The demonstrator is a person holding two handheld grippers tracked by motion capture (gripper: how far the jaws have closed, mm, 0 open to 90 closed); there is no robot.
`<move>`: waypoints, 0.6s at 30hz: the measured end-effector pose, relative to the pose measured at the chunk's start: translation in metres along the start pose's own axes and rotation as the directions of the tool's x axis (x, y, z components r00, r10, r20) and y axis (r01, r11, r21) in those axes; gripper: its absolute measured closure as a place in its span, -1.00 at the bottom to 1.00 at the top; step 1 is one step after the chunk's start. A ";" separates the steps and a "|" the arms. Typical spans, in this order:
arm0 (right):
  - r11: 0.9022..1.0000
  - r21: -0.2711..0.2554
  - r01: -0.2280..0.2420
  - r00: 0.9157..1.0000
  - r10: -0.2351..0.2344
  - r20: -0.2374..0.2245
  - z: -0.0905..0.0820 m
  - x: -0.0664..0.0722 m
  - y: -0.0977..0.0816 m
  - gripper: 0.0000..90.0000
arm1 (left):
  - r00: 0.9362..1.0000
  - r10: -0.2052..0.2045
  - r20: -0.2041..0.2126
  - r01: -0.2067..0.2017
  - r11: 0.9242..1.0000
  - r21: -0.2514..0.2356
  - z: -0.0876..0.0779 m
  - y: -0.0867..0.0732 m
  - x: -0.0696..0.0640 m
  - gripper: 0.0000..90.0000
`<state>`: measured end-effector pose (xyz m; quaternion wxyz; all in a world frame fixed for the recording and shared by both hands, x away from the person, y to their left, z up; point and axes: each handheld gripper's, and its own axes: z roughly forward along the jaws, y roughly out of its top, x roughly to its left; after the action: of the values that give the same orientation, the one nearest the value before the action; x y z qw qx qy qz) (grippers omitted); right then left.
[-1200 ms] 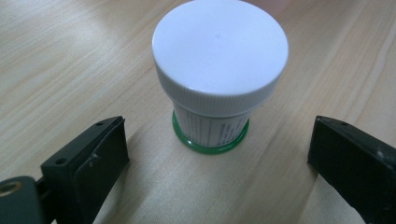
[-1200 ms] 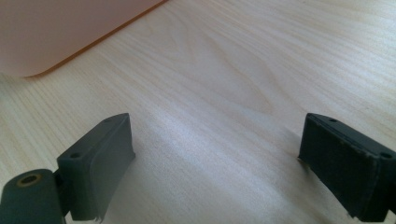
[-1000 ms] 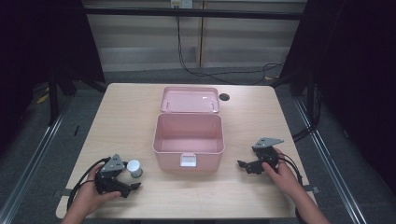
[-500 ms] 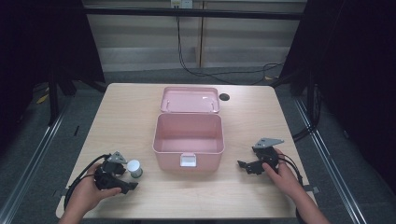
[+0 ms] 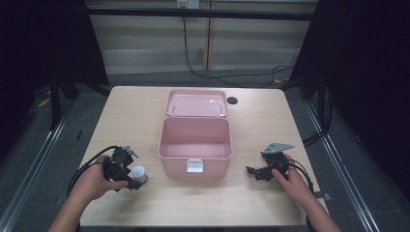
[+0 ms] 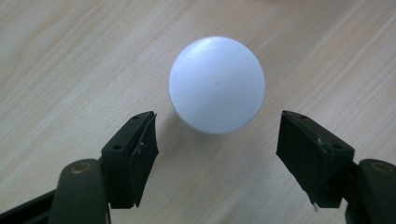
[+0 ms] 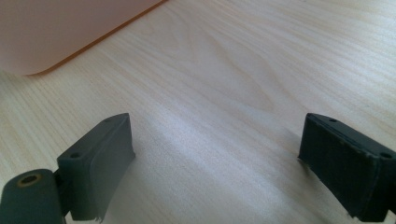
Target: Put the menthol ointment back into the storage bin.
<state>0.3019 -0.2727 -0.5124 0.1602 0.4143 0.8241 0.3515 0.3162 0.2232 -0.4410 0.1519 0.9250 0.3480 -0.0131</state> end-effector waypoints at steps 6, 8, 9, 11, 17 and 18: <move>1.000 0.000 0.000 1.000 0.000 0.000 0.000 0.000 0.000 -0.80 | 1.000 -0.012 0.005 0.012 0.999 0.040 0.002 0.010 0.003 -0.29; 1.000 0.000 0.001 1.000 -0.001 0.000 0.000 0.000 0.000 -0.80 | 0.999 -0.031 0.009 0.031 0.999 0.039 0.004 0.012 0.004 -0.27; 1.000 0.000 0.001 1.000 -0.001 0.000 0.000 0.000 0.000 -0.80 | 0.999 -0.031 0.009 0.031 0.999 0.039 0.004 0.012 0.004 -0.26; 1.000 0.000 0.000 1.000 0.000 0.000 0.000 0.000 0.000 -0.80 | 0.999 -0.048 0.007 0.048 0.998 0.050 0.004 0.015 0.007 -0.24; 1.000 0.000 0.000 1.000 0.000 0.000 0.000 0.000 0.000 -0.80 | 0.998 -0.059 0.012 0.058 0.997 0.055 0.002 0.022 0.009 -0.18; 1.000 0.000 0.000 1.000 0.000 0.000 0.000 0.000 0.000 -0.80 | 0.998 -0.059 0.012 0.058 0.997 0.055 0.002 0.022 0.009 -0.17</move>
<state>0.3019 -0.2727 -0.5124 0.1601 0.4142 0.8242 0.3514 0.3376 0.2127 -0.4381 0.1285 0.9182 0.3732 -0.0334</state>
